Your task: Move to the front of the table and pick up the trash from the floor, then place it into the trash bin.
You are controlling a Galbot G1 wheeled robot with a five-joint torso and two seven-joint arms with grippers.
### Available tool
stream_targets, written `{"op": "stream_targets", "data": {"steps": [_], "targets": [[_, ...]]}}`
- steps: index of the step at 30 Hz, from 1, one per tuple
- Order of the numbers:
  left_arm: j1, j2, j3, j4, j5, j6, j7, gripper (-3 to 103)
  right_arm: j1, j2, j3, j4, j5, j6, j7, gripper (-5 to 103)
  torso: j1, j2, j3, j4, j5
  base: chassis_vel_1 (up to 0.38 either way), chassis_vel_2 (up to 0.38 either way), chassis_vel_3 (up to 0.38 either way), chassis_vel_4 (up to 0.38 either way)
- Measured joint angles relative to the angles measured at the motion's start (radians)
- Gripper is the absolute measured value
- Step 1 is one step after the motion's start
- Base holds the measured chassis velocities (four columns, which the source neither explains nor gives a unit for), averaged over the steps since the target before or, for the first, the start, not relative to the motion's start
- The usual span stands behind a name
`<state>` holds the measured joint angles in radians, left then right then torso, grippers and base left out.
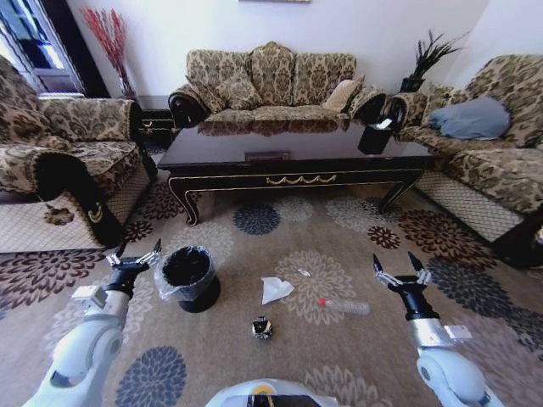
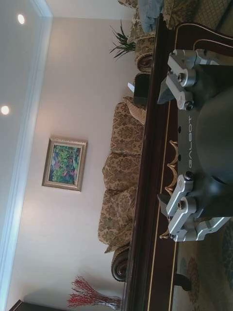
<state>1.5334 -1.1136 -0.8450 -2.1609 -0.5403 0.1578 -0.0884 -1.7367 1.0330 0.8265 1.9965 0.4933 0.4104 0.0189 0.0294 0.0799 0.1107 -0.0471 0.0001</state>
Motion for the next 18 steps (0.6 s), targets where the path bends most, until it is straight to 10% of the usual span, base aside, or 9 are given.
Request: {"op": "stream_targets", "data": {"steps": [18], "targets": [[0.013,-0.011,-0.001,-0.051,-0.02,0.016,-0.019,100,0.01,-0.003,-0.01,0.01,0.003,0.01,0.001,100,0.0,0.0,0.0,0.0,0.0,-0.016,0.018,0.012,-0.017]]}}
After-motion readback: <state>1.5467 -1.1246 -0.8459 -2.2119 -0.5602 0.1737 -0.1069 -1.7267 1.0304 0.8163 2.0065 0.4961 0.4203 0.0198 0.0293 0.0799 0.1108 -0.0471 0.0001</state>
